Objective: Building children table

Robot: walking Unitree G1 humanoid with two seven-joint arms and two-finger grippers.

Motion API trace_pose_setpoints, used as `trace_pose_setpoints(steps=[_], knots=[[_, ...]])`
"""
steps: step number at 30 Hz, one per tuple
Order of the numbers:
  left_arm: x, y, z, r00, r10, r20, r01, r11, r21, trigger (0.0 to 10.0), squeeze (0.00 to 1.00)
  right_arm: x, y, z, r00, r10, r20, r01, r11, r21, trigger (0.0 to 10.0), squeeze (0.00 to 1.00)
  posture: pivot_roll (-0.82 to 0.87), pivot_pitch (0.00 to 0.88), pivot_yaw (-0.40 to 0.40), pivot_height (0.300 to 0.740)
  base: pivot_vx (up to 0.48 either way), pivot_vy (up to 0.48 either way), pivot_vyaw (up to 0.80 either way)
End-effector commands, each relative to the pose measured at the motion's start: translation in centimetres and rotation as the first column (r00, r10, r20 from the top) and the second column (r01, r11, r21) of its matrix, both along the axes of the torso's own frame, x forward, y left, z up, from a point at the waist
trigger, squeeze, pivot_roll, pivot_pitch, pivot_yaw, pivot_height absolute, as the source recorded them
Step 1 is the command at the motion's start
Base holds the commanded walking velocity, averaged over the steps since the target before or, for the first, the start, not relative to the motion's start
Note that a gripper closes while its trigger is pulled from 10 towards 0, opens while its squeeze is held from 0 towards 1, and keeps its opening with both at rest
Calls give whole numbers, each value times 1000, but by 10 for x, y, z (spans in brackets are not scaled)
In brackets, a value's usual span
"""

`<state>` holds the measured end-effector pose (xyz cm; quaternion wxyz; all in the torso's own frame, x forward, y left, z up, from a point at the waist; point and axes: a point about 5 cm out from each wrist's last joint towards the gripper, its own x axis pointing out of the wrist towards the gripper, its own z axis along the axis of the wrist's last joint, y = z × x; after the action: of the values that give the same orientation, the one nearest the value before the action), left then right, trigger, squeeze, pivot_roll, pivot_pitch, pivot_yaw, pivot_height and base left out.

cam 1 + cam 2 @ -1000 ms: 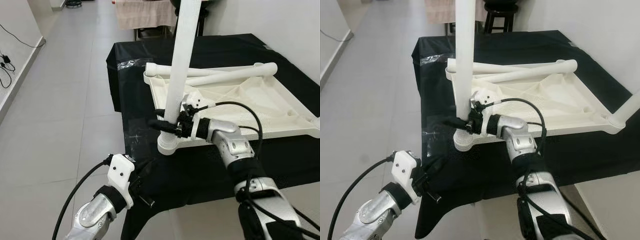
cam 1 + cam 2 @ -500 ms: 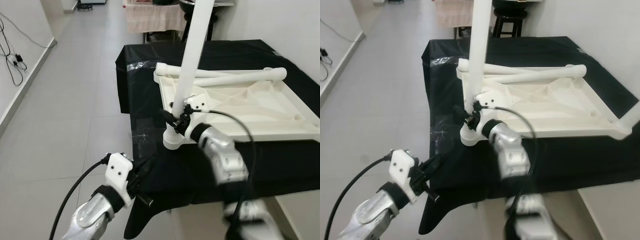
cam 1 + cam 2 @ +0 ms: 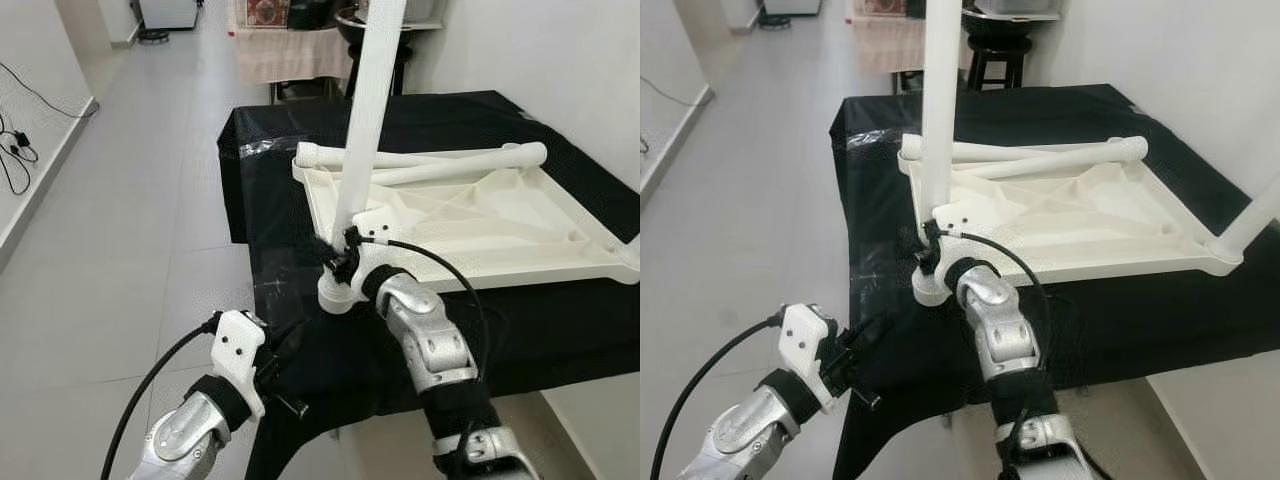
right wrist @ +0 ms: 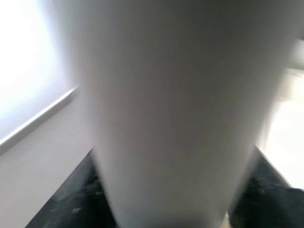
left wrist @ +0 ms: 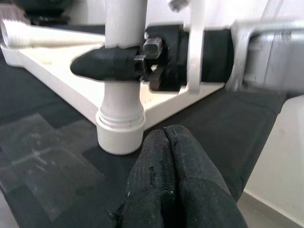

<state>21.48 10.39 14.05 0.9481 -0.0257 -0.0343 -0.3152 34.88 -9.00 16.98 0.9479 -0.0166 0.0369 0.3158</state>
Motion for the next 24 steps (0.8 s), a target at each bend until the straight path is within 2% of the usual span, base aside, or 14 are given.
trace_pose_setpoints(steps=[1,2,4,5,6,8,10,12,16,17,18,19,24], knots=[[-2,0,-3,1000,-11,-25,11,1000,3,10000,0,6,3,14,995,84,47,-85,996,18,10000,1000,59,114,-52,740,0,0,0],[-4,0,-2,1000,-17,-26,17,1000,0,10000,0,9,3,18,991,123,51,-125,991,37,10000,804,63,123,-59,740,0,0,0],[-6,-1,-2,999,-21,-27,21,1000,-1,10000,0,10,2,21,987,152,52,-154,987,53,10000,804,67,125,-61,740,0,0,0],[-10,-1,-1,999,-22,-28,22,1000,-4,10000,0,9,4,25,972,224,74,-228,971,66,10000,0,80,134,-68,740,0,0,0],[-14,-1,-2,999,-23,-27,23,1000,2,10000,0,7,7,31,940,323,110,-330,942,59,10000,0,88,132,-73,740,0,0,0],[-14,-1,-2,999,-23,-27,23,1000,2,10000,0,7,7,31,940,323,110,-330,942,59,10000,0,88,132,-73,740,0,0,0],[-16,3,-1,999,-22,-24,22,1000,13,10000,0,2,13,38,865,478,155,-486,874,17,10000,0,93,136,-79,740,0,0,0],[-15,7,0,999,-28,-18,29,999,30,10000,0,0,18,40,810,567,149,-574,819,4,10000,0,94,134,-84,740,0,0,0],[-18,11,0,999,-26,-24,27,999,41,10000,0,-1,21,40,766,628,141,-636,771,21,10000,0,105,136,-72,740,0,0,0],[-19,12,-1,999,-23,-27,24,999,42,10000,0,-2,21,38,754,643,136,-651,759,17,5137,0,113,143,-66,740,0,0,0],[-20,12,-1,999,-21,-29,22,999,43,10000,0,-3,20,37,743,656,133,-663,748,14,5137,0,113,143,-66,740,0,0,0],[-22,13,-2,999,-19,-38,21,999,42,10000,0,-3,19,34,731,671,126,-677,736,13,0,0,117,149,-59,740,0,0,0],[-30,12,-11,996,-29,-79,33,998,48,10000,0,-6,17,28,696,710,106,-714,700,-3,0,0,103,133,-61,740,0,0,0]])
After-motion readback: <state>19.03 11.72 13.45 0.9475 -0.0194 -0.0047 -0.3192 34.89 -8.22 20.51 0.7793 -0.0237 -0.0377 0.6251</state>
